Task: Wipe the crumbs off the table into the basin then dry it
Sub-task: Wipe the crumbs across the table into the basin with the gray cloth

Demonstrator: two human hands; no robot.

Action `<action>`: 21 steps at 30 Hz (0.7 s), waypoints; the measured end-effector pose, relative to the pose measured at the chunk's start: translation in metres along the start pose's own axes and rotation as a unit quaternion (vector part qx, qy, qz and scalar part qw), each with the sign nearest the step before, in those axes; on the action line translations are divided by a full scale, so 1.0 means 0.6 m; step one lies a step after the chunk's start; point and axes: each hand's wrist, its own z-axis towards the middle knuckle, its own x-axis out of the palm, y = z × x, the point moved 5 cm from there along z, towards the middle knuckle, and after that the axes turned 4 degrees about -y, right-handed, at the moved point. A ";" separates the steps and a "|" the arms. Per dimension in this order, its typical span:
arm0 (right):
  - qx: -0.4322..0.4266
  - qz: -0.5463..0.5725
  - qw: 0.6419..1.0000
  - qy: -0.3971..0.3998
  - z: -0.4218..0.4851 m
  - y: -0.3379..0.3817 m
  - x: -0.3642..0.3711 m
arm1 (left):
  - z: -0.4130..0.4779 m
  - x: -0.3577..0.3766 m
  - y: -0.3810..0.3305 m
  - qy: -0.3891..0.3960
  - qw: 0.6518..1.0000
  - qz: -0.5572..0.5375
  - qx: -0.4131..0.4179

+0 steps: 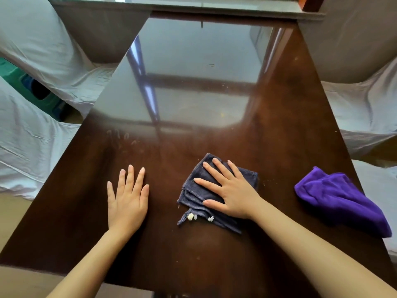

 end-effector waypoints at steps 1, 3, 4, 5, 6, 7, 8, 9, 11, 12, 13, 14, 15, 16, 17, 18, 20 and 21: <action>0.014 0.002 1.000 -0.003 -0.016 -0.004 0.001 | -0.005 -0.001 0.000 0.001 1.000 0.001 -0.006; 0.042 0.004 0.999 -0.004 -0.046 -0.008 0.005 | -0.017 -0.002 0.004 0.002 1.000 0.008 -0.026; 0.059 0.008 0.998 -0.005 -0.058 -0.006 0.007 | -0.024 -0.002 0.007 0.002 0.999 0.014 -0.037; 0.078 0.012 0.997 -0.006 -0.069 -0.002 0.010 | -0.031 -0.002 0.010 0.001 0.999 0.019 -0.046; 0.098 0.015 0.995 -0.009 -0.076 0.003 0.012 | -0.038 -0.002 0.012 0.000 0.998 0.022 -0.051; 0.119 0.018 0.993 -0.014 -0.081 0.010 0.014 | -0.044 -0.001 0.013 -0.001 0.998 0.023 -0.052; 0.137 0.022 0.990 -0.021 -0.082 0.017 0.016 | -0.048 0.001 0.013 -0.003 0.998 0.023 -0.053; 0.152 0.028 0.988 -0.026 -0.081 0.024 0.017 | -0.051 0.002 0.014 -0.003 0.998 0.023 -0.054; 0.164 0.033 0.985 -0.028 -0.074 0.036 0.017 | -0.053 0.004 0.014 -0.004 0.998 0.025 -0.055; 0.161 0.033 0.986 -0.029 -0.070 0.041 0.016 | -0.052 0.004 0.014 -0.006 0.998 0.027 -0.056; 0.151 0.034 0.988 -0.029 -0.067 0.046 0.015 | -0.052 0.004 0.014 -0.008 0.998 0.029 -0.056; 0.137 0.035 0.990 -0.028 -0.065 0.051 0.015 | -0.052 0.004 0.014 -0.010 0.998 0.032 -0.055; 0.121 0.037 0.992 -0.026 -0.063 0.057 0.015 | -0.051 0.004 0.014 -0.011 0.998 0.035 -0.053; 0.105 0.040 0.993 -0.026 -0.063 0.065 0.016 | -0.051 0.005 0.014 -0.011 0.998 0.036 -0.052; 0.090 0.042 0.995 -0.026 -0.064 0.074 0.017 | -0.051 0.005 0.014 -0.011 0.998 0.035 -0.052; 0.077 0.045 0.996 -0.025 -0.066 0.084 0.019 | -0.051 0.006 0.014 -0.011 0.998 0.034 -0.051; 0.057 0.049 0.997 -0.023 -0.072 0.104 0.023 | -0.051 0.007 0.015 -0.009 0.998 0.034 -0.049; 0.050 0.049 0.997 -0.022 -0.076 0.113 0.026 | -0.052 0.007 0.015 -0.007 0.998 0.032 -0.049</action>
